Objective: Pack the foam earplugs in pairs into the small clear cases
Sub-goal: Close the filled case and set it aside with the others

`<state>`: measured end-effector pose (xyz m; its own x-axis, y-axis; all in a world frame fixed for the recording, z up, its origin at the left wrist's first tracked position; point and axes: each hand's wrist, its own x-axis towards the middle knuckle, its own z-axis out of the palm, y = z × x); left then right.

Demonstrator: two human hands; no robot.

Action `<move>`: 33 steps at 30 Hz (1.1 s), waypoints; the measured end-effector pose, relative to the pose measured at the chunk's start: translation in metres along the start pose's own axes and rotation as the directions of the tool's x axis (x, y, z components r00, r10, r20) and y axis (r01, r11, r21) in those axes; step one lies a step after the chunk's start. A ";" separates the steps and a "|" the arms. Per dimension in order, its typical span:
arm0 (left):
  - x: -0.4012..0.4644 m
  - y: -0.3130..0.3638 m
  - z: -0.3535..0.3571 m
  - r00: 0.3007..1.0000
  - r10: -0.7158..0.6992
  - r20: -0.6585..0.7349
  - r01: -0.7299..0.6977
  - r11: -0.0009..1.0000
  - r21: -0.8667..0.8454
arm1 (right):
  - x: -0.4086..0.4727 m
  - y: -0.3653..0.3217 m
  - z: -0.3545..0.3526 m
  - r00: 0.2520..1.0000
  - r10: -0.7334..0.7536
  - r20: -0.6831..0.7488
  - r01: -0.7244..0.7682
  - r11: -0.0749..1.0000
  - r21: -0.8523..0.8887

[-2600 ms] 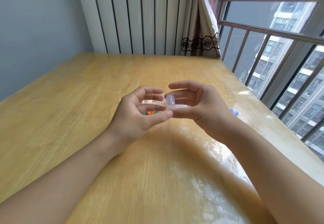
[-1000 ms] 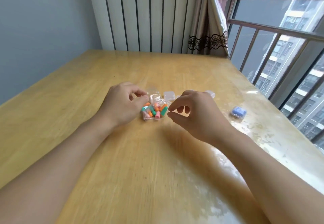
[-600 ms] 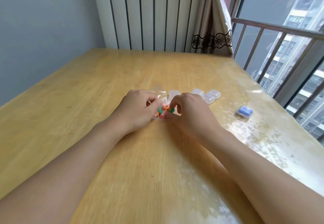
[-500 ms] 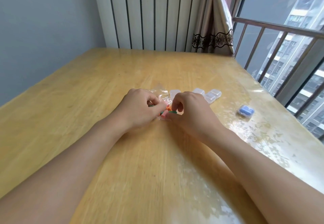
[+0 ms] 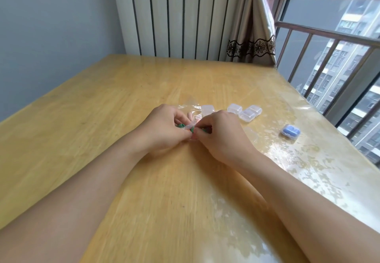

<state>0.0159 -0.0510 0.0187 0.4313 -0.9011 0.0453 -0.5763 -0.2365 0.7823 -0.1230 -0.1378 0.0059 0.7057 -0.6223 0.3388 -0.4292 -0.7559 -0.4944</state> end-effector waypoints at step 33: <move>-0.002 0.000 0.014 0.927 0.118 -0.356 -0.026 0.967 0.253 | -0.022 -0.008 -0.074 0.988 0.133 -0.084 -0.126 0.989 0.079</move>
<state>0.0056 -0.0546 0.0104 0.5790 -0.7338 0.3553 -0.7441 -0.2976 0.5981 -0.1768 -0.1333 0.0615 0.5923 -0.7321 0.3364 -0.4688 -0.6527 -0.5951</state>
